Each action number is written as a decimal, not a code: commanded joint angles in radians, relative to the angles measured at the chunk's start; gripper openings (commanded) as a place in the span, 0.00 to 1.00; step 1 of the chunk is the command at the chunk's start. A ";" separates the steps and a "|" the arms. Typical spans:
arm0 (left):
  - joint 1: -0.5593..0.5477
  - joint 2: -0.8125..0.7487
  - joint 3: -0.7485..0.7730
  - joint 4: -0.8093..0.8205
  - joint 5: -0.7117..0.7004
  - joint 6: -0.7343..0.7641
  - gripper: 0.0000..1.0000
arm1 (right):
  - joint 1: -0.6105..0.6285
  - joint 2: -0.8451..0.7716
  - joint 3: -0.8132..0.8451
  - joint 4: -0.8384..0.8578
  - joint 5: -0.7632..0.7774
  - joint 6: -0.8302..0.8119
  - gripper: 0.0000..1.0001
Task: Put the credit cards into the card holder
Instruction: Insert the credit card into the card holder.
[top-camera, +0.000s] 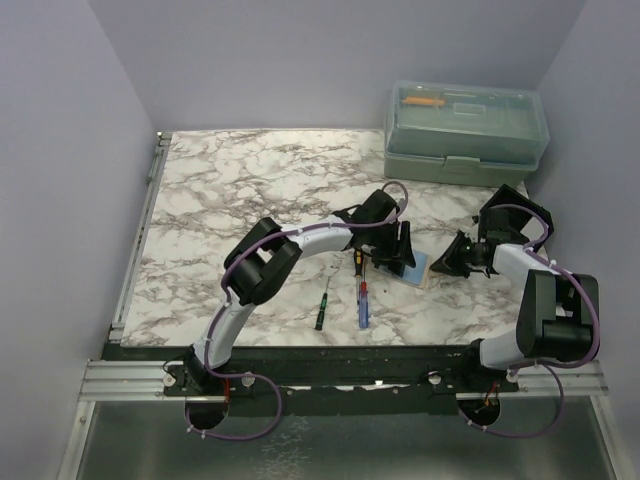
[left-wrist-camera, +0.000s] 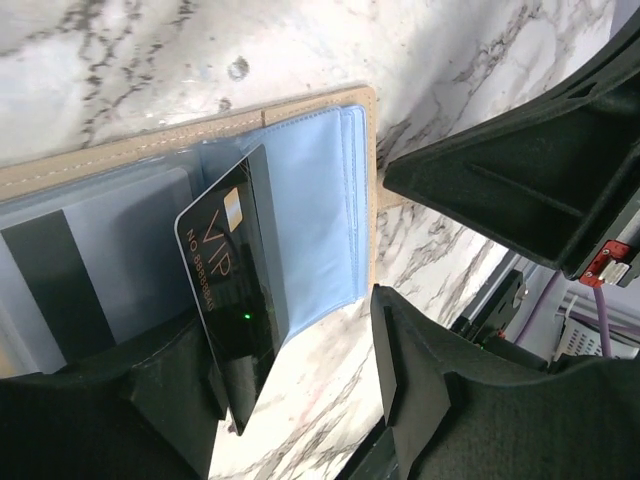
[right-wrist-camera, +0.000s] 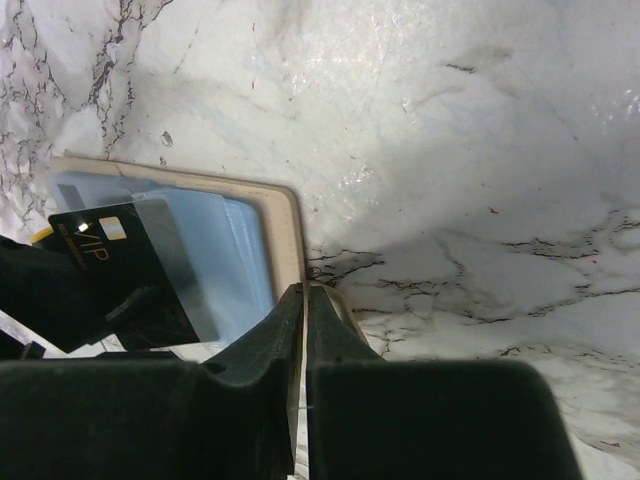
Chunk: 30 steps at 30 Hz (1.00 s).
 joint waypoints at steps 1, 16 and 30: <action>0.022 -0.015 -0.041 -0.119 -0.079 0.059 0.61 | -0.001 0.011 -0.007 0.004 -0.015 -0.017 0.07; 0.038 -0.015 -0.052 -0.068 0.033 0.058 0.67 | 0.000 -0.032 -0.009 0.034 -0.133 -0.065 0.29; 0.048 -0.025 -0.092 -0.001 0.085 0.033 0.68 | 0.040 0.026 -0.006 0.184 -0.329 0.031 0.19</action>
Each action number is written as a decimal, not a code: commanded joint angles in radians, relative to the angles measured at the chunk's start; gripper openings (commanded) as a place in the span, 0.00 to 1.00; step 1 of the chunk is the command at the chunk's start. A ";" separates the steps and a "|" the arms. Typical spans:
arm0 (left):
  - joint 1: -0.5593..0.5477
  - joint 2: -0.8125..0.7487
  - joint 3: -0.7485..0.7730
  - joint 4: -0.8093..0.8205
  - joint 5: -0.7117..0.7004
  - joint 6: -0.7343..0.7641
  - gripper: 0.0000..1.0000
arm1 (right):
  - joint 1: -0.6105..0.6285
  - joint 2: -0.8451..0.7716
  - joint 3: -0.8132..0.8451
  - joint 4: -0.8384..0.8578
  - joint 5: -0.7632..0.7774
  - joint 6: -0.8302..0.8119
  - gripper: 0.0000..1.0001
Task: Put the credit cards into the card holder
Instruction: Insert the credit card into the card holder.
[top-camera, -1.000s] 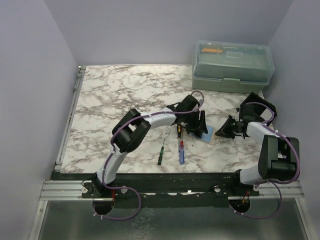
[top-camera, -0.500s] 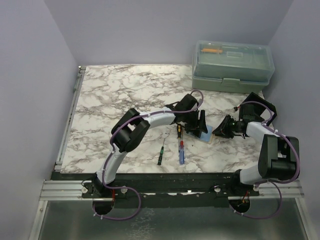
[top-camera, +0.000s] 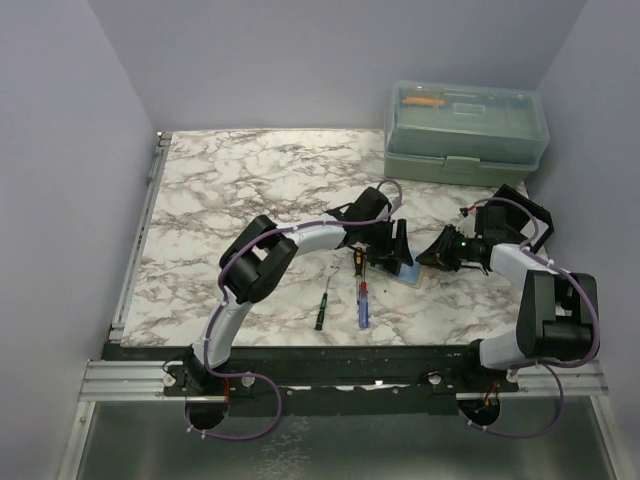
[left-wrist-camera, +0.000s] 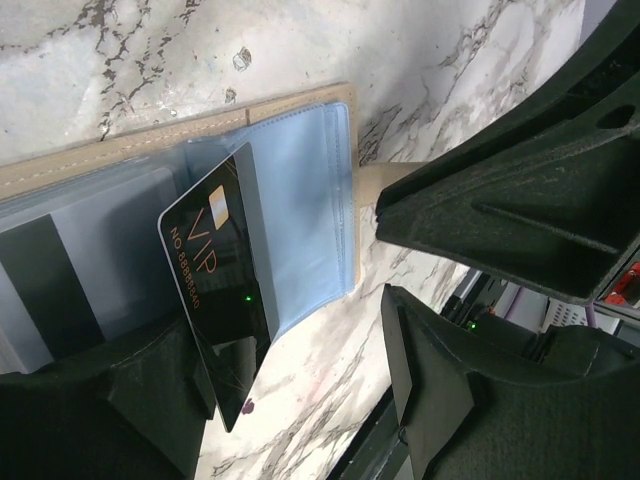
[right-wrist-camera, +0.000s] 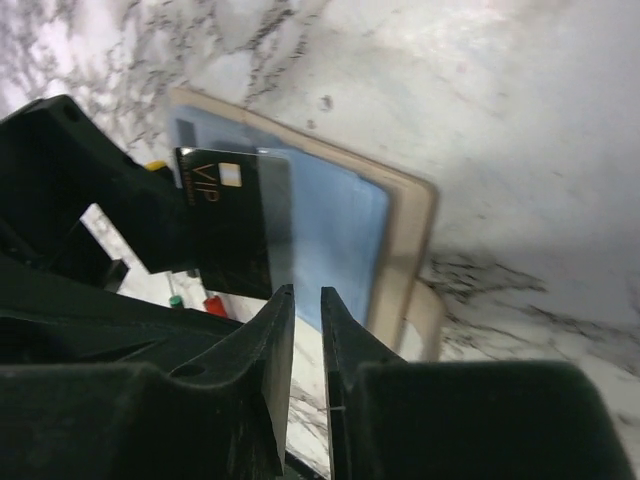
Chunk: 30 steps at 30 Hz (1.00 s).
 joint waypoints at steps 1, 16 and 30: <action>0.006 0.000 -0.045 -0.029 0.011 0.008 0.68 | 0.013 0.052 -0.015 0.157 -0.168 0.086 0.19; 0.006 -0.006 -0.086 0.041 0.049 -0.008 0.67 | 0.029 0.245 -0.061 0.417 -0.315 0.208 0.13; 0.008 -0.020 -0.081 -0.001 0.032 -0.002 0.68 | 0.029 0.358 -0.082 0.420 -0.227 0.174 0.06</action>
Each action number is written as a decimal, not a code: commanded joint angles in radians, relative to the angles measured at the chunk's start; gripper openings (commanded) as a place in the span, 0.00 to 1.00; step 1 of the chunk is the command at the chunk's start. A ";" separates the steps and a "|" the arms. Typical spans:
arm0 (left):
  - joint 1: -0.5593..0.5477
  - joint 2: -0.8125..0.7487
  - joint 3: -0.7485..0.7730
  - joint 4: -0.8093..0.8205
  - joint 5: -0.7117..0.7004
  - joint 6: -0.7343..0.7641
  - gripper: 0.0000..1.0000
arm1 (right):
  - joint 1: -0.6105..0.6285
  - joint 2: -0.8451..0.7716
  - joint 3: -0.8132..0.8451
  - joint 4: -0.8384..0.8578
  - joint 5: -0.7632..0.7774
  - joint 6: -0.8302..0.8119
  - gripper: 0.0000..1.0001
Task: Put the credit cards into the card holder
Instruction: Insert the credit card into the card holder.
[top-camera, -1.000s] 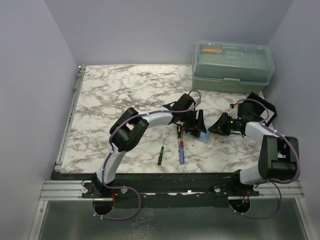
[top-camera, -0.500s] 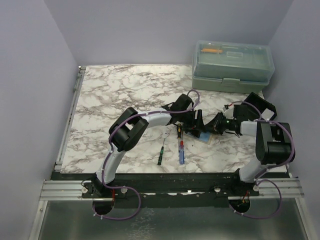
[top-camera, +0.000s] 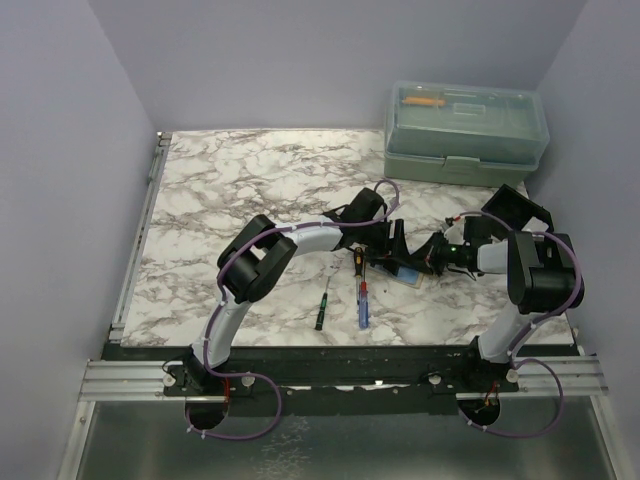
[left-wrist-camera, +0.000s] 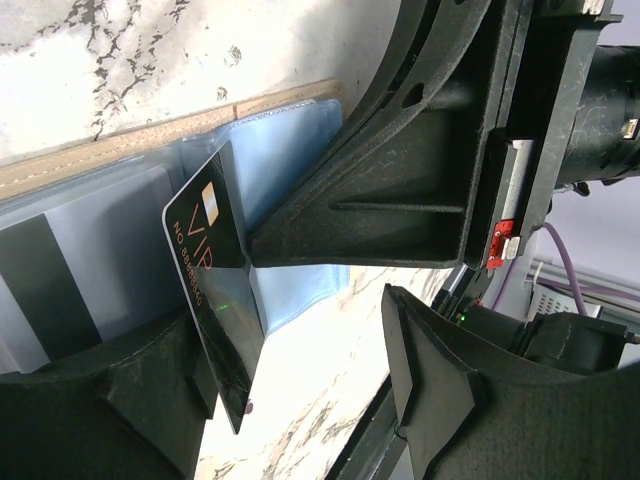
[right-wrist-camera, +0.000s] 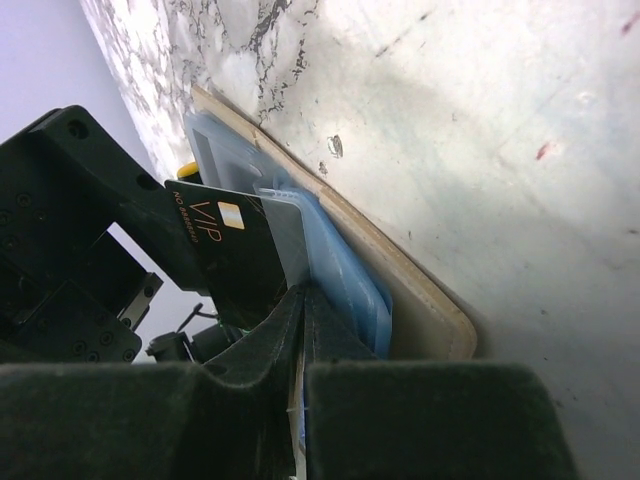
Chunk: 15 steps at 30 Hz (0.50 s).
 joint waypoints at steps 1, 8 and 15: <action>0.001 -0.012 -0.017 -0.114 -0.035 0.024 0.68 | 0.004 0.045 -0.015 -0.012 0.059 -0.036 0.06; 0.013 -0.032 -0.003 -0.179 -0.066 0.058 0.68 | 0.006 0.069 -0.007 -0.017 0.055 -0.048 0.06; 0.019 -0.044 0.007 -0.207 -0.079 0.078 0.68 | 0.006 0.072 -0.008 -0.025 0.053 -0.061 0.05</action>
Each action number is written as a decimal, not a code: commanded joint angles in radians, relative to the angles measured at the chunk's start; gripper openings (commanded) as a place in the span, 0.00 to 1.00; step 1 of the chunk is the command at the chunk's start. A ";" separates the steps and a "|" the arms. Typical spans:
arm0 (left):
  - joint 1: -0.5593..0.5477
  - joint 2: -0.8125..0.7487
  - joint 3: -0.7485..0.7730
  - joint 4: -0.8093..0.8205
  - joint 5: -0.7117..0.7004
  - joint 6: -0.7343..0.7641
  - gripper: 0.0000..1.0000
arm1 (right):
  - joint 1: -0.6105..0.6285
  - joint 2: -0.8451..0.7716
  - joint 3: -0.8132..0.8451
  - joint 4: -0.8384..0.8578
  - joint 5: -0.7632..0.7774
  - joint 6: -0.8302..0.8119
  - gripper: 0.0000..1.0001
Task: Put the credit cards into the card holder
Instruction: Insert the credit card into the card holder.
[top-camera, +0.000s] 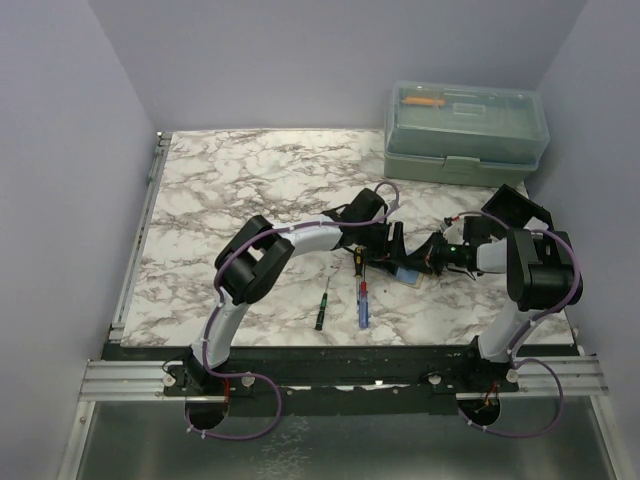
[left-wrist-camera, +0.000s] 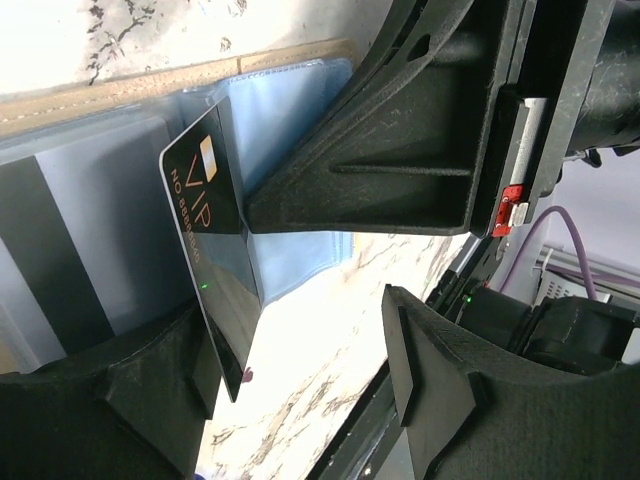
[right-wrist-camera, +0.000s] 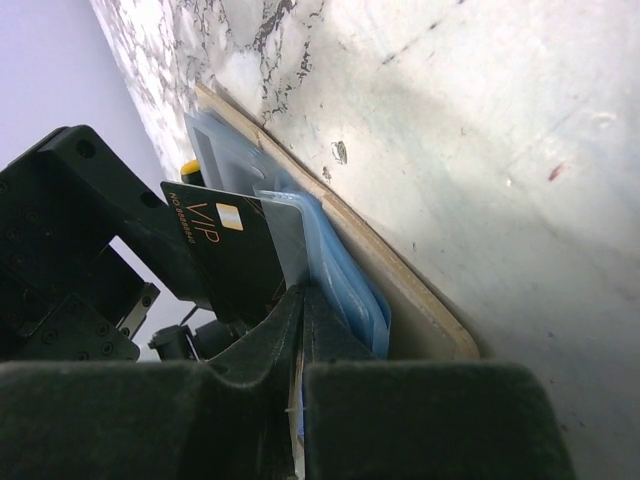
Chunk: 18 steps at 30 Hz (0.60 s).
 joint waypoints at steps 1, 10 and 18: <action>0.018 -0.027 0.004 -0.120 -0.072 0.053 0.68 | 0.005 0.046 -0.015 -0.043 0.082 -0.056 0.05; 0.054 -0.036 0.028 -0.148 -0.093 0.077 0.58 | 0.005 0.037 -0.012 -0.052 0.082 -0.062 0.05; 0.054 0.000 0.058 -0.146 -0.081 0.073 0.28 | 0.004 0.033 -0.014 -0.056 0.078 -0.063 0.05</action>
